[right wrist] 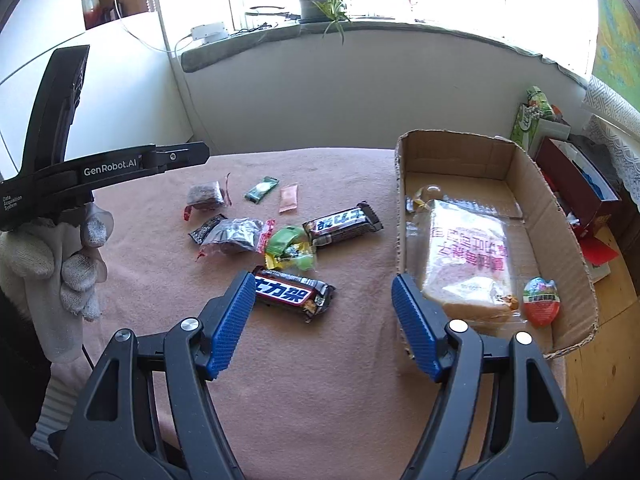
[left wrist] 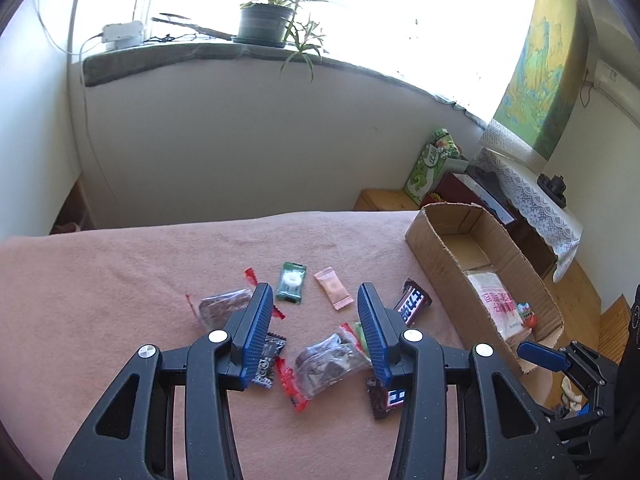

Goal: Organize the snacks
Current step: 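Move the right gripper back over the remaining snacks, then close the right gripper on the clear bag of dark candy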

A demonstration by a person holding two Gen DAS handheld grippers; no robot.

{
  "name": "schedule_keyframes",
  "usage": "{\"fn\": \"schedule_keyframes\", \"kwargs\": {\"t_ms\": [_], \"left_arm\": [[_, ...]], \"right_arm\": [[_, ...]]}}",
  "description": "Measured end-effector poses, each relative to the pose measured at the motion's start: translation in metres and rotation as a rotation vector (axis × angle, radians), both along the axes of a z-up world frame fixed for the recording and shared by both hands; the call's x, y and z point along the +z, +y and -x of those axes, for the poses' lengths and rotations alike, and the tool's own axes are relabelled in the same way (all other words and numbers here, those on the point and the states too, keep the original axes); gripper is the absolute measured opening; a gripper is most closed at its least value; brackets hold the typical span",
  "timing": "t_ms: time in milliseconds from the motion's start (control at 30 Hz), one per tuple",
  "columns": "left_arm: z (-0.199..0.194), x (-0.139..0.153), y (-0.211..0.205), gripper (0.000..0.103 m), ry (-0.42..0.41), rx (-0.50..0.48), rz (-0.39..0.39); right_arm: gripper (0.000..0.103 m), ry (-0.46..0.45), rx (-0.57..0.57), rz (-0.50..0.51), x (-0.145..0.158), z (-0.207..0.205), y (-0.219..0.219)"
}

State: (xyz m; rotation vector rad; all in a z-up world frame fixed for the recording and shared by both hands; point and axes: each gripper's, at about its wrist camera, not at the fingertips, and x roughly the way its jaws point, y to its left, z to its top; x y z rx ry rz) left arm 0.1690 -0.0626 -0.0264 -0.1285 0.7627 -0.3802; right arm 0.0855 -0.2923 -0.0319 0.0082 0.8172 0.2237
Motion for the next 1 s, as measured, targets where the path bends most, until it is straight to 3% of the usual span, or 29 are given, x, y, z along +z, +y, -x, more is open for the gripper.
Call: {"fn": "schedule_keyframes", "kwargs": {"t_ms": [433,633,733,1000], "left_arm": [[-0.010,-0.025,0.059,0.043,0.055,0.116,-0.014],[-0.025,-0.034,0.066,0.043,0.078,0.102,-0.009],[-0.033,-0.037,0.064,0.049,0.084,0.085,0.003],[-0.043,-0.044,0.043,0.049,0.056,-0.018,-0.119]], "right_arm": [[0.073,0.100,0.120,-0.078,-0.023,-0.022,0.054],[0.073,0.180,0.132,-0.154,-0.038,-0.047,0.071],[0.073,0.225,0.127,-0.195,-0.047,-0.062,0.078],[0.073,0.330,0.046,-0.311,-0.066,-0.103,0.081]]}}
